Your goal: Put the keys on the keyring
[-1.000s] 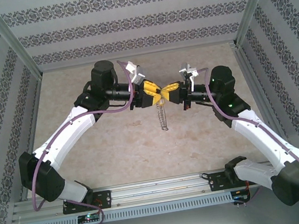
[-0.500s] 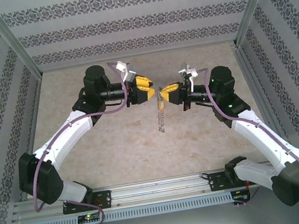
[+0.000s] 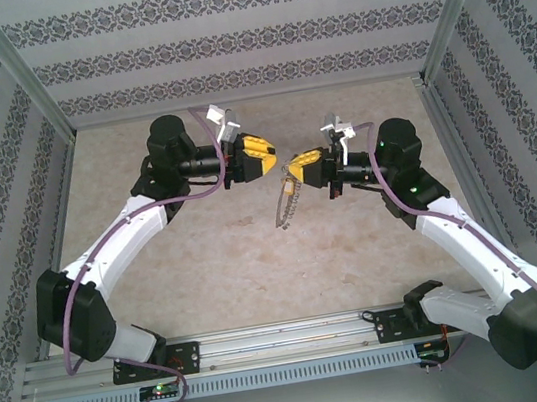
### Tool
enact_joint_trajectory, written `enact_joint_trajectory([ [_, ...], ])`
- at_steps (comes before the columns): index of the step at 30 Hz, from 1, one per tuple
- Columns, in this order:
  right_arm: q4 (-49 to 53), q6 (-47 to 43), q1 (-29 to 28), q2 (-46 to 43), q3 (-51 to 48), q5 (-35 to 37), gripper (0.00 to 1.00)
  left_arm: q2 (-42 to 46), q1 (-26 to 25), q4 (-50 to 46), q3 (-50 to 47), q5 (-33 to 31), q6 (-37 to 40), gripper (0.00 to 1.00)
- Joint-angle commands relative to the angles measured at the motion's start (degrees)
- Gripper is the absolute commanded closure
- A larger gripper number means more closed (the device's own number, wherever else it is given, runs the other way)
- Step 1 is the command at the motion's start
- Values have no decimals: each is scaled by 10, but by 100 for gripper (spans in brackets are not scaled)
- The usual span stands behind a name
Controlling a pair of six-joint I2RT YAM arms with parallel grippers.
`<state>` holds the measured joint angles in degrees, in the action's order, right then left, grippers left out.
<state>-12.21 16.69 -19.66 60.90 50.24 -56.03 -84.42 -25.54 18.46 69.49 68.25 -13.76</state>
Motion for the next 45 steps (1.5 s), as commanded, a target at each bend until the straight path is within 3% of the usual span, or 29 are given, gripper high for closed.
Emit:
enact_joint_trajectory([
  [1,-30,-3,-4,-1,23,-12,100,-8,-8,-2,20,28,1,69],
  [13,-30,-2,-6,6,29,-4,100,-21,-27,-50,33,52,30,71],
  [27,-30,-4,-6,5,26,0,100,-26,-41,-59,37,43,44,84],
  [33,-30,-4,-7,5,25,1,100,-29,-45,-48,34,34,43,100],
  [35,-29,-2,-6,2,25,10,100,-28,-45,-41,30,27,41,100],
  [36,-28,1,-2,-2,23,18,94,-26,-44,-37,27,21,40,100],
  [37,-32,6,4,-10,18,25,78,-25,-44,-33,25,18,40,100],
  [38,-36,13,12,-20,11,33,70,-24,-44,-31,24,14,40,100],
  [41,-40,27,33,-60,-16,54,58,-22,-43,-28,24,14,39,100],
  [45,-40,33,47,-117,-64,89,56,-18,-43,-15,21,16,31,100],
])
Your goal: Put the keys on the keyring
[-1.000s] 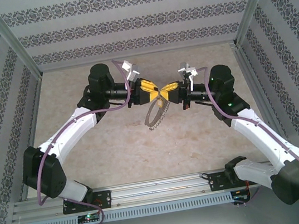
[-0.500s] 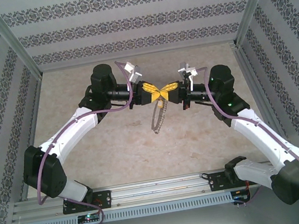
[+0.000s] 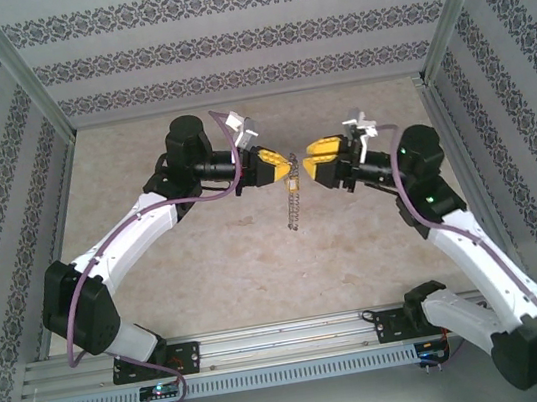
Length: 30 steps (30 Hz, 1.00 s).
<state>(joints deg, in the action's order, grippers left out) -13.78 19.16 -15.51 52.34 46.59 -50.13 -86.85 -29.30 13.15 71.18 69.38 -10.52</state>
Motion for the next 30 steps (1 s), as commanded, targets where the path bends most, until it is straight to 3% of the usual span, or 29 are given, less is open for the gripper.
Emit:
enact_joint_trajectory([
  [1,-24,9,7,-40,-40,37,55,7,-6,43,3,5,-4,100],
  [8,-52,22,-14,-53,-100,30,45,14,-6,73,-3,4,-28,100],
  [13,-50,-4,-71,-28,-99,66,43,16,-6,89,-6,4,-43,100],
  [18,-58,-22,-93,6,-88,84,41,20,-6,91,-7,5,-47,100],
  [26,-67,-39,-116,36,-66,103,42,27,-6,96,-10,4,-51,100],
  [30,-72,-43,-126,45,-59,108,50,28,-6,99,-13,3,-53,100],
])
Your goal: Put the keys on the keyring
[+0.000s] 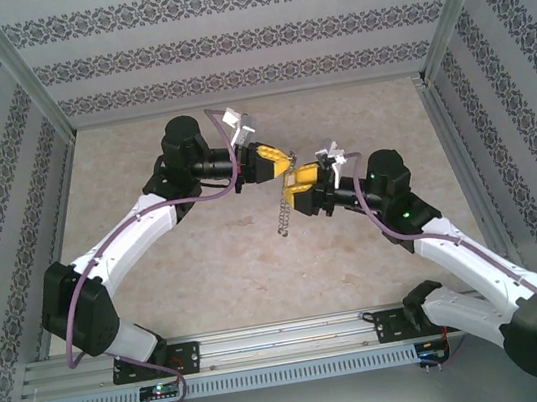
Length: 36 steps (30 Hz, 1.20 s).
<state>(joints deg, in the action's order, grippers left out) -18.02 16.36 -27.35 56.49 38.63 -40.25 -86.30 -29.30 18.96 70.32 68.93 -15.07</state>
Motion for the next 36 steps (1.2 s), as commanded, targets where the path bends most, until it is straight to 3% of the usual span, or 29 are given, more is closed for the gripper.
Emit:
enact_joint_trajectory([
  [1,-32,-15,-9,5,21,11,55,22,-7,41,-5,7,-7,100],
  [7,-38,-15,-13,13,24,13,100,22,-7,49,-10,6,-11,100],
  [15,8,-26,-5,-17,15,26,100,26,-6,50,-12,1,-8,100],
  [23,75,-37,18,-51,25,30,100,43,-6,-14,-10,-26,49,100],
  [36,159,-82,-6,-1,106,32,100,49,-8,-68,-5,-49,95,100],
])
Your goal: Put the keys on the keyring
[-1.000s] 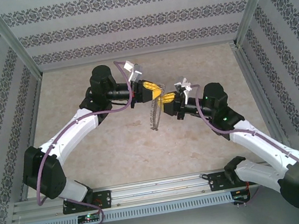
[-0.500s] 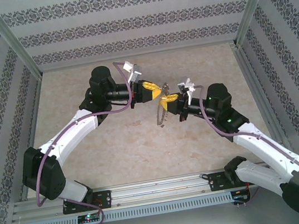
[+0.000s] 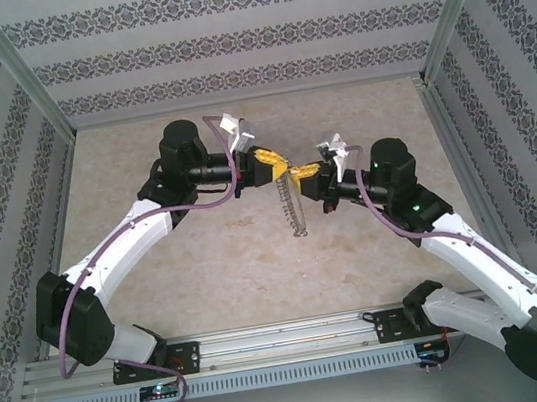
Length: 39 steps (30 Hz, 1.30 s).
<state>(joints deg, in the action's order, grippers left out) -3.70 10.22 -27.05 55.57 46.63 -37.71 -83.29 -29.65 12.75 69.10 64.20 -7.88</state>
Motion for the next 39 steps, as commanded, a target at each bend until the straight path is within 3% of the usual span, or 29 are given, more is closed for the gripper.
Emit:
enact_joint_trajectory([
  [1,20,-24,-11,13,32,8,100,20,-5,-8,6,-3,25,100],
  [14,127,-96,-12,-8,84,75,100,24,-5,-48,4,-9,58,100],
  [39,149,-127,-44,35,126,92,100,27,-5,-42,-1,-13,53,100],
])
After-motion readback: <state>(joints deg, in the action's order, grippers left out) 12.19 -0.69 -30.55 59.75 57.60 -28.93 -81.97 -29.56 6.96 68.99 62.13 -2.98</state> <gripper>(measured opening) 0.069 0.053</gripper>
